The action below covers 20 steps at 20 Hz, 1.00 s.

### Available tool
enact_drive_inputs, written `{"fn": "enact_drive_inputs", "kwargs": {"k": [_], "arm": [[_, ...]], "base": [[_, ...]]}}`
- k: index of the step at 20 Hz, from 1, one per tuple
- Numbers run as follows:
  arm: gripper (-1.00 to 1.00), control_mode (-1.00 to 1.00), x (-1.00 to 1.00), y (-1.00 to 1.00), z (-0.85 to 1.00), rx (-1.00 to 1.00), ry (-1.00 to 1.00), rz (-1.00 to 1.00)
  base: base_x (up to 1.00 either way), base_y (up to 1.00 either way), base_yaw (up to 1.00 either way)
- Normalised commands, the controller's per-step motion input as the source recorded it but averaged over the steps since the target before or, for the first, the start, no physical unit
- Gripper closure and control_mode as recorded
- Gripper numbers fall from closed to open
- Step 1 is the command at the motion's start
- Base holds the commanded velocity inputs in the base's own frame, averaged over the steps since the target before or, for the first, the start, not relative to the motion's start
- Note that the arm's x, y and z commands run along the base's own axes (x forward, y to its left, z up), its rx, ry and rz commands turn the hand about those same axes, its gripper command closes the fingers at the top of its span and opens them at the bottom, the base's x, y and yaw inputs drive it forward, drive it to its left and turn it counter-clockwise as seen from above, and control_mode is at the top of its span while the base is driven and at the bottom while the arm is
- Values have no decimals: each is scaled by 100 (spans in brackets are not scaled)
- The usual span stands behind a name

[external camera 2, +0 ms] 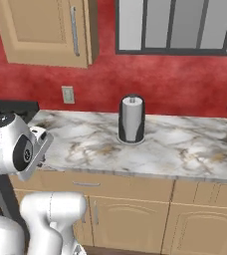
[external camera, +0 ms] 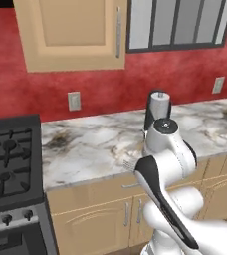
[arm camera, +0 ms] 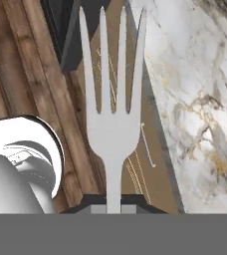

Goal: Organize the utensils by type. Pick up the wooden spoons from the counter and place them in the open cabinet. Then pick up the metallic utensils from the counter and place them in the open drawer.

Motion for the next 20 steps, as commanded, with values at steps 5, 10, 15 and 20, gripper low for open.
{"fn": "enact_drive_inputs", "kwargs": {"k": [5,10,15,20], "arm": [[100,100,0,0,0,0,0,0],[100,100,0,0,0,0,0,0],[100,100,0,0,0,0,0,0],[100,100,0,0,0,0,0,0]], "base": [[-12,70,68],[-1,74,79],[3,73,72],[30,71,52]]}}
